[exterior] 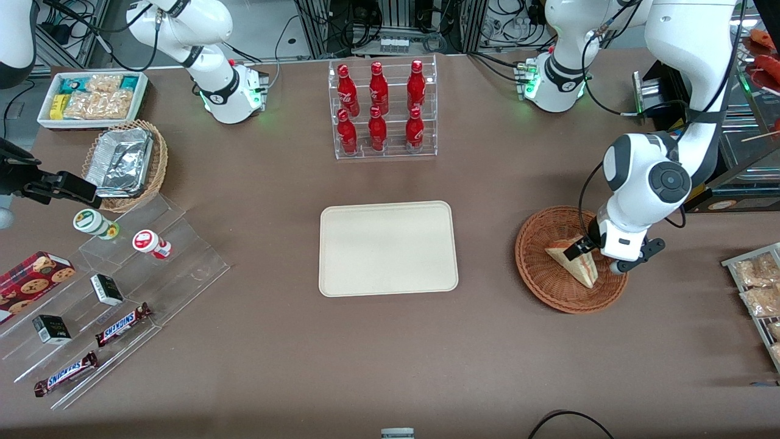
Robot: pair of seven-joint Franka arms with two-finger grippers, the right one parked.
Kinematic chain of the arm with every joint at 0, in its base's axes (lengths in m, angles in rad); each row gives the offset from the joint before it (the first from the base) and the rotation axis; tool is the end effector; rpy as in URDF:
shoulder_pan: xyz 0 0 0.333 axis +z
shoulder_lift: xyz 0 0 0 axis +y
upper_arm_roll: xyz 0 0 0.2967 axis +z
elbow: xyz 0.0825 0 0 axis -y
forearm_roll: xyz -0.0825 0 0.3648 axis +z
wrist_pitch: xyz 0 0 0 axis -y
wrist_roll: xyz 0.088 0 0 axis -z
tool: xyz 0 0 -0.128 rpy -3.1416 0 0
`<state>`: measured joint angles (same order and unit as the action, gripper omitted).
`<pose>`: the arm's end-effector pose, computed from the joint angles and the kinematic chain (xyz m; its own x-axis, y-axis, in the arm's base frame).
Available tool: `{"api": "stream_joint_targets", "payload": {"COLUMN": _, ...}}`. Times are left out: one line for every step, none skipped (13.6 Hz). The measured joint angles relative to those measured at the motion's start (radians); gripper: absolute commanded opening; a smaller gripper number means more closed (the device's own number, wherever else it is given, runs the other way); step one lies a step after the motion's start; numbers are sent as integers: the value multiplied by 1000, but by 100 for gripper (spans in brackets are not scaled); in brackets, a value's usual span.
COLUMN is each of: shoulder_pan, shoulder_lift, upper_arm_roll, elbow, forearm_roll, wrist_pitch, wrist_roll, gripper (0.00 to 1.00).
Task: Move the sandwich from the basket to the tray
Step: 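Lower the left gripper and close it on the wrapped sandwich, then lift the sandwich and carry it toward the cream tray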
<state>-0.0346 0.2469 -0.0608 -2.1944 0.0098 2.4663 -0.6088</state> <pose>0.5394 -0.0518 0.2492 0.8736 0.4864 0.0161 0.4860 -0.8737 0.0216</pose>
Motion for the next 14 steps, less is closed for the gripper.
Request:
{"api": "stream_joint_targets", "payload": {"shoulder_pan": 0, "shoulder_lift": 7, "upper_arm_roll": 0, "elbow": -3, "forearm_roll": 0, "wrist_pitch": 13, "wrist_roll": 0, "gripper": 100}}
{"api": "stream_joint_targets", "payload": {"shoulder_pan": 0, "shoulder_lift": 14, "upper_arm_roll": 0, "elbow": -11, "forearm_roll": 0, "wrist_pitch": 32, "wrist_roll": 0, "gripper": 100}}
{"api": "stream_joint_targets", "payload": {"shoulder_pan": 0, "shoulder_lift": 19, "upper_arm_roll": 0, "elbow": -21, "forearm_roll": 0, "wrist_pitch": 53, "wrist_roll": 0, "gripper": 100}}
{"api": "stream_joint_targets", "payload": {"shoulder_pan": -1, "shoulder_lift": 25, "upper_arm_roll": 0, "elbow": -29, "forearm_roll": 0, "wrist_pitch": 64, "wrist_roll": 0, "gripper": 100}}
{"api": "stream_joint_targets", "payload": {"shoulder_pan": -2, "shoulder_lift": 30, "upper_arm_roll": 0, "elbow": -33, "forearm_roll": 0, "wrist_pitch": 68, "wrist_roll": 0, "gripper": 100}}
{"api": "stream_joint_targets", "payload": {"shoulder_pan": -4, "shoulder_lift": 34, "upper_arm_roll": 0, "elbow": -33, "forearm_roll": 0, "wrist_pitch": 70, "wrist_roll": -1, "gripper": 100}}
{"api": "stream_joint_targets", "payload": {"shoulder_pan": -6, "shoulder_lift": 37, "upper_arm_roll": 0, "elbow": -34, "forearm_roll": 0, "wrist_pitch": 70, "wrist_roll": -2, "gripper": 99}}
{"api": "stream_joint_targets", "payload": {"shoulder_pan": -7, "shoulder_lift": 37, "upper_arm_roll": 0, "elbow": -34, "forearm_roll": 0, "wrist_pitch": 70, "wrist_roll": -6, "gripper": 74}}
{"api": "stream_joint_targets", "payload": {"shoulder_pan": -8, "shoulder_lift": 37, "upper_arm_roll": 0, "elbow": -34, "forearm_roll": 0, "wrist_pitch": 70, "wrist_roll": -9, "gripper": 48}}
{"api": "stream_joint_targets", "payload": {"shoulder_pan": -9, "shoulder_lift": 38, "upper_arm_roll": 0, "elbow": -34, "forearm_roll": 0, "wrist_pitch": 70, "wrist_roll": -11, "gripper": 25}}
{"api": "stream_joint_targets", "payload": {"shoulder_pan": -10, "shoulder_lift": 38, "upper_arm_roll": 0, "elbow": -34, "forearm_roll": 0, "wrist_pitch": 70, "wrist_roll": -11, "gripper": 9}}
{"api": "stream_joint_targets", "payload": {"shoulder_pan": -10, "shoulder_lift": 38, "upper_arm_roll": 0, "elbow": -34, "forearm_roll": 0, "wrist_pitch": 70, "wrist_roll": -11, "gripper": 3}}
{"api": "stream_joint_targets", "payload": {"shoulder_pan": -11, "shoulder_lift": 38, "upper_arm_roll": 0, "elbow": -33, "forearm_roll": 0, "wrist_pitch": 71, "wrist_roll": -11, "gripper": 0}}
{"api": "stream_joint_targets", "payload": {"shoulder_pan": -11, "shoulder_lift": 37, "upper_arm_roll": 0, "elbow": -32, "forearm_roll": 0, "wrist_pitch": 71, "wrist_roll": -11, "gripper": 0}}
